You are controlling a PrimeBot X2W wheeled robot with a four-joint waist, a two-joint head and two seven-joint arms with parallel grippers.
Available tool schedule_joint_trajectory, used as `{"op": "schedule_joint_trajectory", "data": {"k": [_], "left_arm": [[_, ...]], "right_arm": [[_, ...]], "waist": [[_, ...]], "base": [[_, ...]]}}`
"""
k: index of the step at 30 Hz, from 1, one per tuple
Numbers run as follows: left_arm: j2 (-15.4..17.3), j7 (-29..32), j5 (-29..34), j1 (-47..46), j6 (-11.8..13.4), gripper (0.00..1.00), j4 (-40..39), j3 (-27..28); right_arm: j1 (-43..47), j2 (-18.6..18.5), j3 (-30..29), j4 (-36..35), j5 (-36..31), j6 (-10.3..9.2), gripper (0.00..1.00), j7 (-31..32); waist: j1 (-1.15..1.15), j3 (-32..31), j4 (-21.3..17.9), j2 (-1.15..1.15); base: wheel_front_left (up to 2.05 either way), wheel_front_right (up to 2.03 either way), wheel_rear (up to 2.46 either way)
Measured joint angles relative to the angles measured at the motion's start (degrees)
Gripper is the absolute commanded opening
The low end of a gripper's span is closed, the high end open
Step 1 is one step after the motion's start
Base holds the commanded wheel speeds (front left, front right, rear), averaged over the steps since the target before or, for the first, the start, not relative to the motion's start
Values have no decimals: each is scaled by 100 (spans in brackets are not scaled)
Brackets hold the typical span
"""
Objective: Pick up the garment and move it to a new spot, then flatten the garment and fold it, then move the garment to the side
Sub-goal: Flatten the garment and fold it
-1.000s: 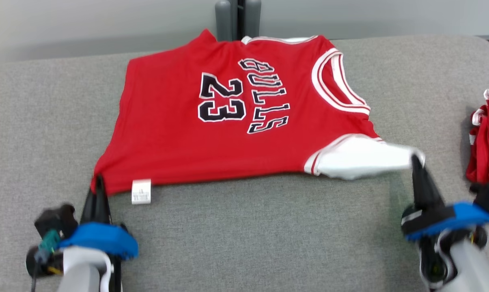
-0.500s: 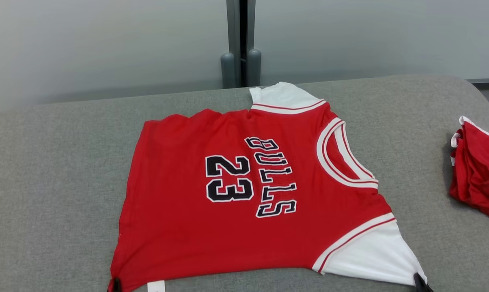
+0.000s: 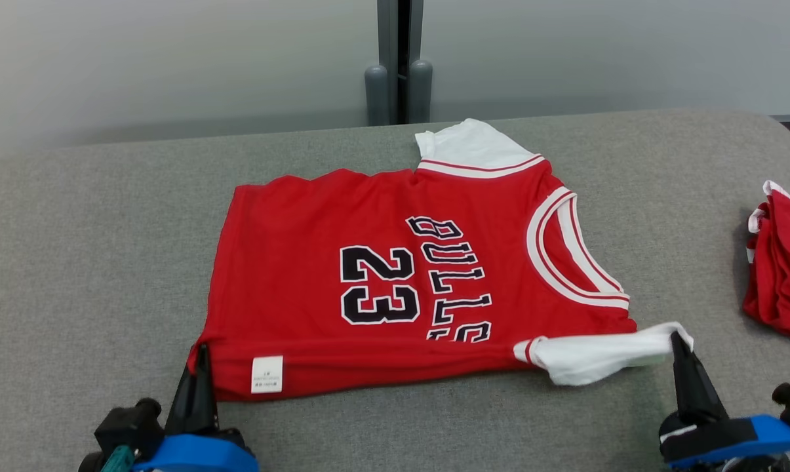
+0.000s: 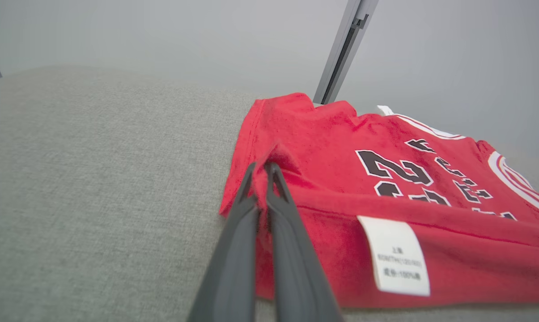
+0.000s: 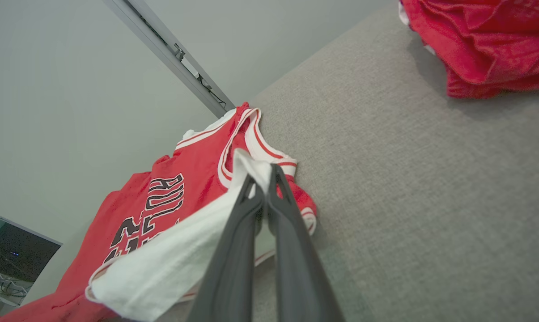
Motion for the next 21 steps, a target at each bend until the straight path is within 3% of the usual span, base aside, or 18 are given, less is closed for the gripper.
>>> {"op": "schedule_joint_trajectory", "data": {"k": [11,21], "left_arm": [[-2,1,36,-1409,105,0,788,-323],[-1,0,266,-2148,100,0,1249,-198]], "right_arm": [[-1604,109,-121,628,-194,0,0,-3],[-2589,109,-21,1227,-602,0,0,-5]], "waist": [[0,455,87,0],[1,835,148,0]], "base": [[0,0,0],[0,0,0]]}}
